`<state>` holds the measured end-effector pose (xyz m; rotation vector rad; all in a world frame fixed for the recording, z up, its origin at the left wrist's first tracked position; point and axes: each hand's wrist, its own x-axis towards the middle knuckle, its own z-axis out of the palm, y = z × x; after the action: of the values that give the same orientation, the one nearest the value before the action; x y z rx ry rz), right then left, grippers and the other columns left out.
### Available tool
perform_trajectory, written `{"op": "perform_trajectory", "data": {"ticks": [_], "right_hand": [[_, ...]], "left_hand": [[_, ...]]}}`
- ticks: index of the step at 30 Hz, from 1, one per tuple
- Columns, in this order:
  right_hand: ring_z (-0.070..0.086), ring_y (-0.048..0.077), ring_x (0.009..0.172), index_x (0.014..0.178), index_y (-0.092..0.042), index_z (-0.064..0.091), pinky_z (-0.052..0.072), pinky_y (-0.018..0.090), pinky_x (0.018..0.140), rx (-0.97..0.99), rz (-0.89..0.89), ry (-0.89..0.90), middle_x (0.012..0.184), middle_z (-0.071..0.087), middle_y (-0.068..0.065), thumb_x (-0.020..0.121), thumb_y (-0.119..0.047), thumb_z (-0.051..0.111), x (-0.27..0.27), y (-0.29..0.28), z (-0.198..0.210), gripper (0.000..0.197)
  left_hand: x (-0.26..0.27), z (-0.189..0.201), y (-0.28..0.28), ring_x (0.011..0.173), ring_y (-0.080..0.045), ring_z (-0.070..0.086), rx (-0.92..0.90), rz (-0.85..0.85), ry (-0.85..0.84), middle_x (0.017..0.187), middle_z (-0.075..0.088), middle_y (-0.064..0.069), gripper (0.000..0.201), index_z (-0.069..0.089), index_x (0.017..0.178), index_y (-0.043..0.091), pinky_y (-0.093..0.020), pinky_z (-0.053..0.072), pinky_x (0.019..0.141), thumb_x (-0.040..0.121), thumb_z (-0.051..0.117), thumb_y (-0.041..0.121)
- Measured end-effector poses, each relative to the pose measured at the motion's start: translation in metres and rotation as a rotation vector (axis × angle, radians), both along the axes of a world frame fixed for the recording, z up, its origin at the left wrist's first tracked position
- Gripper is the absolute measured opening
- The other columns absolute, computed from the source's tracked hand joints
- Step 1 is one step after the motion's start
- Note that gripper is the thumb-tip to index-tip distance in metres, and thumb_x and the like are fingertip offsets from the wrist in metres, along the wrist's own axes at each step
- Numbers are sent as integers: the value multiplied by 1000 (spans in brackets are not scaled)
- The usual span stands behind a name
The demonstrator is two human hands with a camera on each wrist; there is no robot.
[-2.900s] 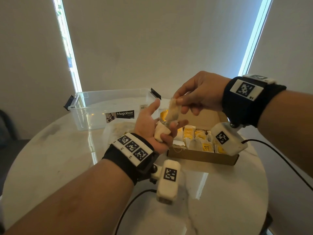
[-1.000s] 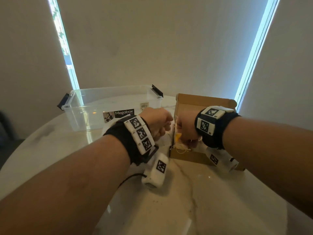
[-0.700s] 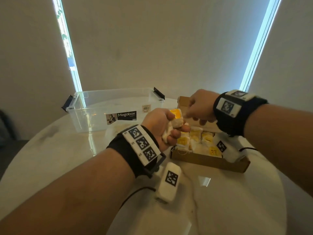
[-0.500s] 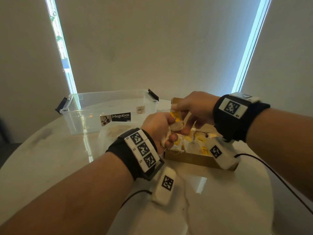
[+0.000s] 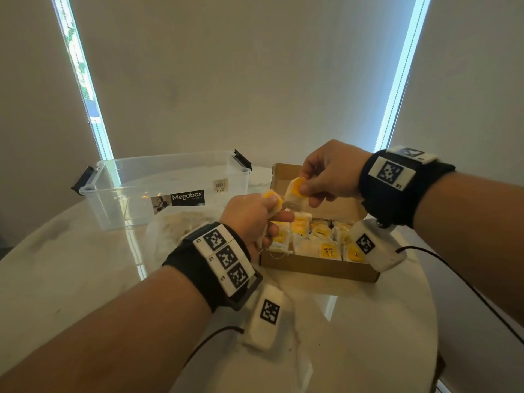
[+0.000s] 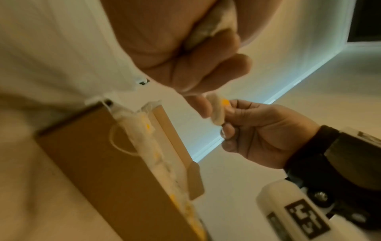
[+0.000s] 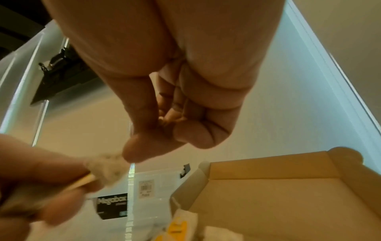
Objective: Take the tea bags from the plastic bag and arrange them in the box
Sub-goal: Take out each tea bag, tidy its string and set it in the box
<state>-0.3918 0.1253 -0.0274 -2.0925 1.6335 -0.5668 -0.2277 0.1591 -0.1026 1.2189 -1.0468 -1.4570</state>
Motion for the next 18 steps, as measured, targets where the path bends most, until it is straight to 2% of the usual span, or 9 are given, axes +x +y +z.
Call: {"op": "perform_trajectory", "data": {"ticks": [2,4,6,9,13,14,15,18], "right_hand": [[74,8,62,93,-16,69,58,25,65,8,-38,55,79,78,1,87,-20,77,-5,-11,0,10],[74,10,62,94,-15,69,58,27,66,27,-65,166,80,77,0,88,-18,76,-9,-22,-2,11],[74,11,61,94,-13,69,57,27,66,80,-75,267,79,77,0,88,-16,76,-9,-33,-7,9],[74,11,61,95,-11,70,56,26,64,162,-79,329,80,77,1,89,-12,74,-2,-48,-18,7],[69,7,52,96,-10,70,50,17,43,223,-83,374,82,73,3,89,-7,73,15,-61,-33,8],[70,8,55,95,-10,71,51,18,44,222,-84,403,85,73,3,88,-8,74,18,-65,-37,8],[70,10,63,94,-13,72,55,20,50,210,-90,455,89,72,3,87,-12,76,21,-70,-40,8],[70,19,91,101,-17,74,61,34,82,149,-104,668,101,73,2,87,-32,77,24,-81,-46,21]], "left_hand": [[6,0,1,41,-8,44,-39,10,-200,76,70,-4,22,60,117,9,-19,34,36,103,50,24],[14,0,2,42,-9,46,-78,-95,-449,72,69,-4,19,63,110,7,-20,36,38,101,54,21],[18,-1,4,43,-10,47,-60,-222,-623,73,70,-5,16,66,105,8,-21,37,40,99,56,20],[20,-5,2,44,-10,48,-21,-295,-745,79,74,-7,16,67,105,10,-22,39,41,100,55,20],[19,-8,-2,47,-14,50,-48,-333,-807,87,77,-11,22,71,99,4,-22,40,42,99,52,17],[19,-9,-3,49,-15,50,-56,-339,-816,88,77,-11,24,71,99,3,-23,40,43,100,52,16],[19,-9,-3,52,-17,52,-61,-347,-831,89,77,-11,25,72,98,2,-24,41,44,100,51,16],[19,-9,-5,66,-23,55,-57,-378,-868,95,77,-13,26,73,99,1,-26,43,48,100,51,16]]}}
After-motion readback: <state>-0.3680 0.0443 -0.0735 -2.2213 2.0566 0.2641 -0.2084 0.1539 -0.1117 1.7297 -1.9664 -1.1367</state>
